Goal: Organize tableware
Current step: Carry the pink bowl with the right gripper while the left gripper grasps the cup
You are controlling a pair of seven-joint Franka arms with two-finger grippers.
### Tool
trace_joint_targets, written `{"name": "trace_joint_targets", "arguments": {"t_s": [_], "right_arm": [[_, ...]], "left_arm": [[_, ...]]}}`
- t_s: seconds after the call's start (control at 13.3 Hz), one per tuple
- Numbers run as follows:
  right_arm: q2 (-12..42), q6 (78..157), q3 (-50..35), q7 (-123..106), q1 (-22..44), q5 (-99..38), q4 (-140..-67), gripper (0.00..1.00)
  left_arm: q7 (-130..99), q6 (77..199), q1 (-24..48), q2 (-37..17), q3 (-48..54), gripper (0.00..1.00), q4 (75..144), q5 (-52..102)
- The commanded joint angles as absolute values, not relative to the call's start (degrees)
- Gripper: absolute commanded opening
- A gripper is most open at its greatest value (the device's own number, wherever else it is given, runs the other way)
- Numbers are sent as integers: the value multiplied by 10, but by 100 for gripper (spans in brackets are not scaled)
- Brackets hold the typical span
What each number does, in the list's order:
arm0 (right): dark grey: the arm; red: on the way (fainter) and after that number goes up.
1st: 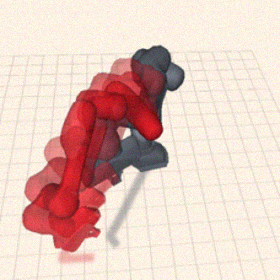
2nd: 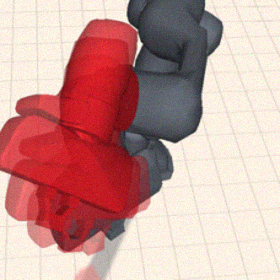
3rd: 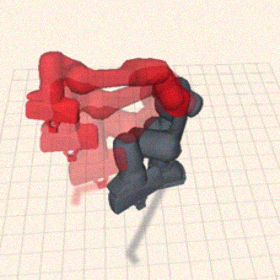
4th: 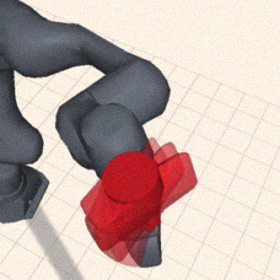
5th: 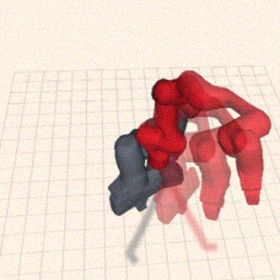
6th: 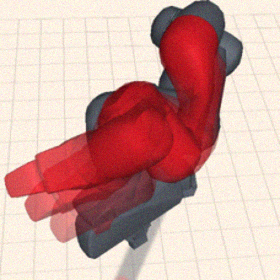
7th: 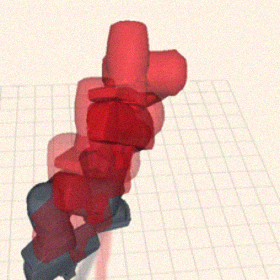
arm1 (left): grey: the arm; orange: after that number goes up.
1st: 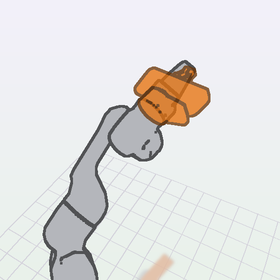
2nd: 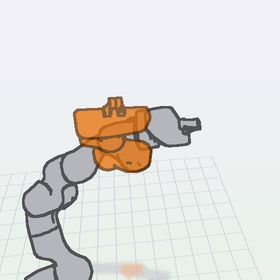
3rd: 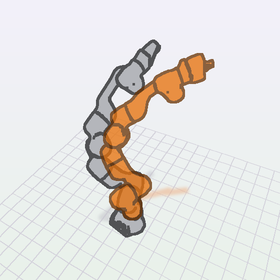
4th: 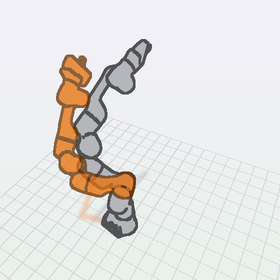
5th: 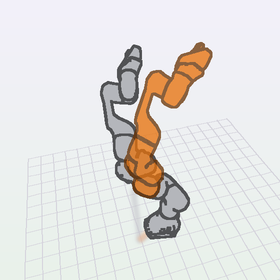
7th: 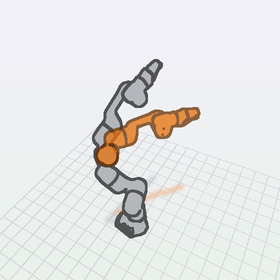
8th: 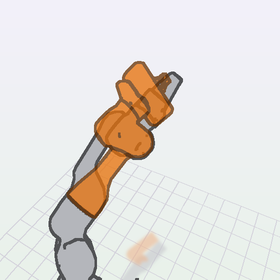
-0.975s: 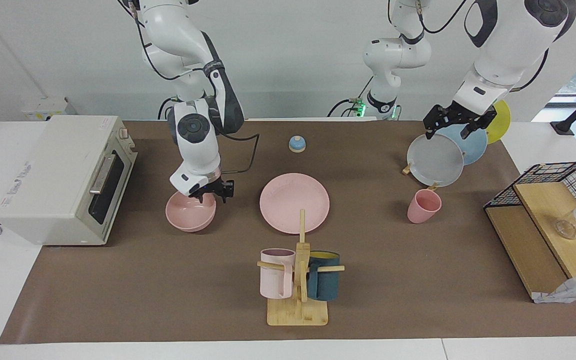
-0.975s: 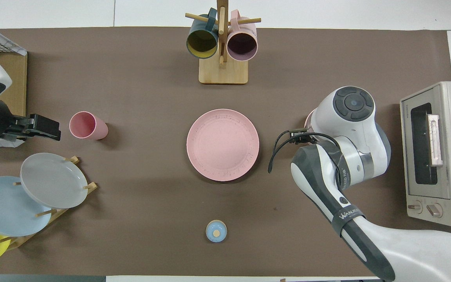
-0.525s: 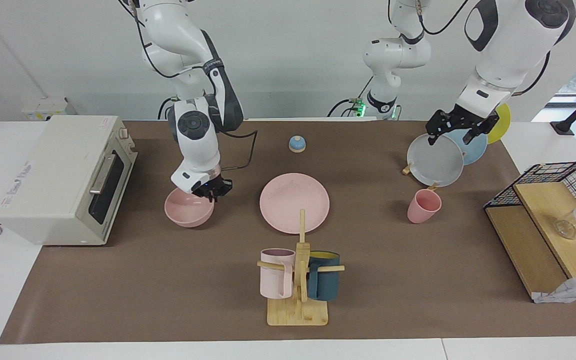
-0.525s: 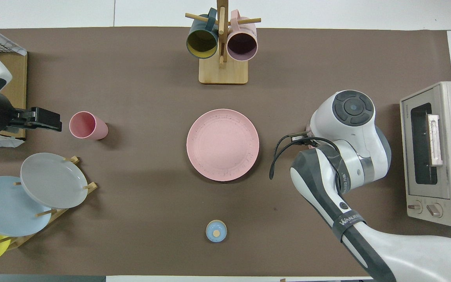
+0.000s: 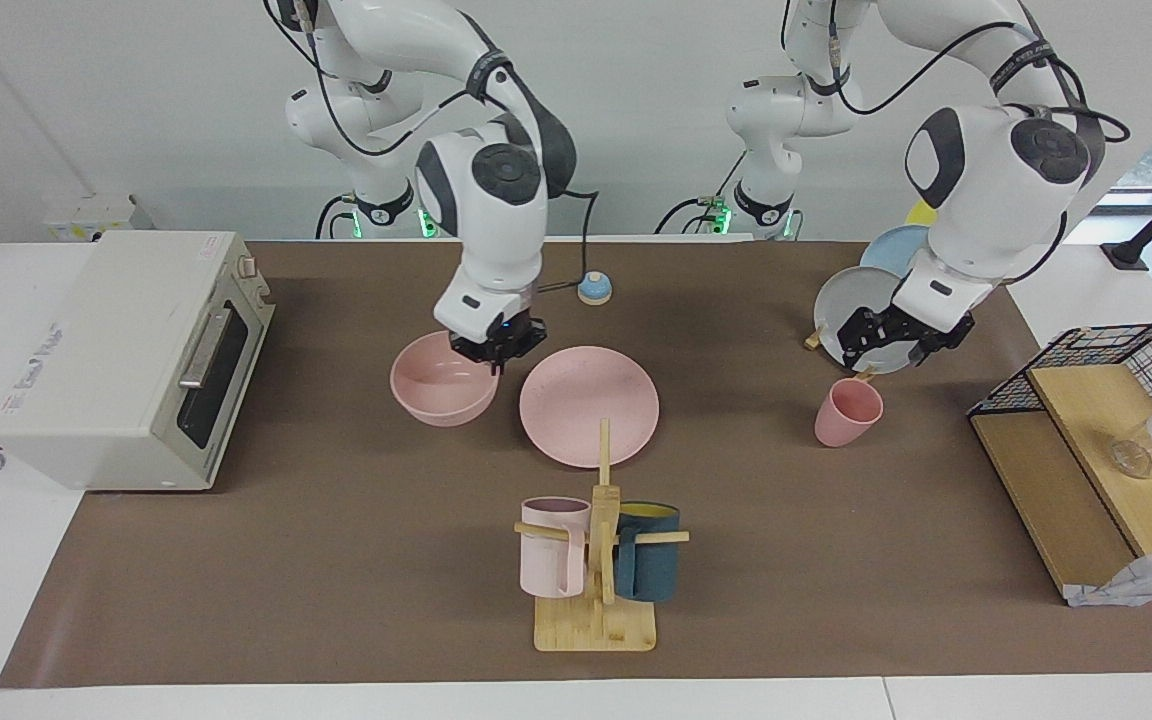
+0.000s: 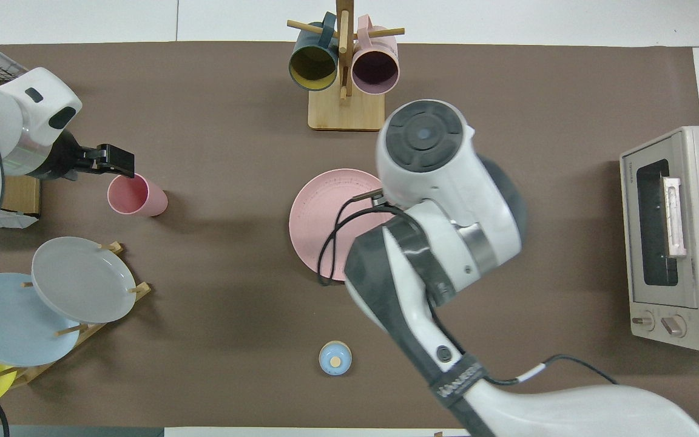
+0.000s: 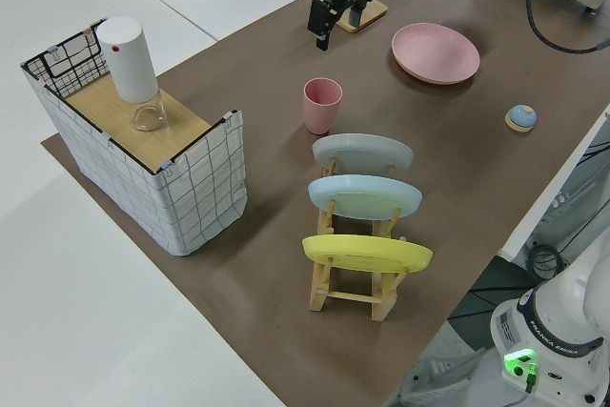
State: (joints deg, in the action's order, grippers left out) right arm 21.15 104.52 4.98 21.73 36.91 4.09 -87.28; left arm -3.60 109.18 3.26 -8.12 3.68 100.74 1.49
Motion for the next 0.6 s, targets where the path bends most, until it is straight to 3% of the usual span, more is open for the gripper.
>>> {"name": "trace_joint_targets", "arguments": {"t_s": [0.0, 0.15, 0.53], "right_arm": [[363, 998, 30, 291, 421, 42, -683, 0], [388, 1013, 22, 344, 433, 40, -659, 0], [389, 1041, 22, 364, 440, 47, -694, 0]], "left_arm": [[-40, 1127, 28, -115, 40, 100, 999, 21], [-40, 1147, 27, -132, 40, 100, 1003, 25], [-48, 1178, 27, -145, 40, 100, 1050, 42]]}}
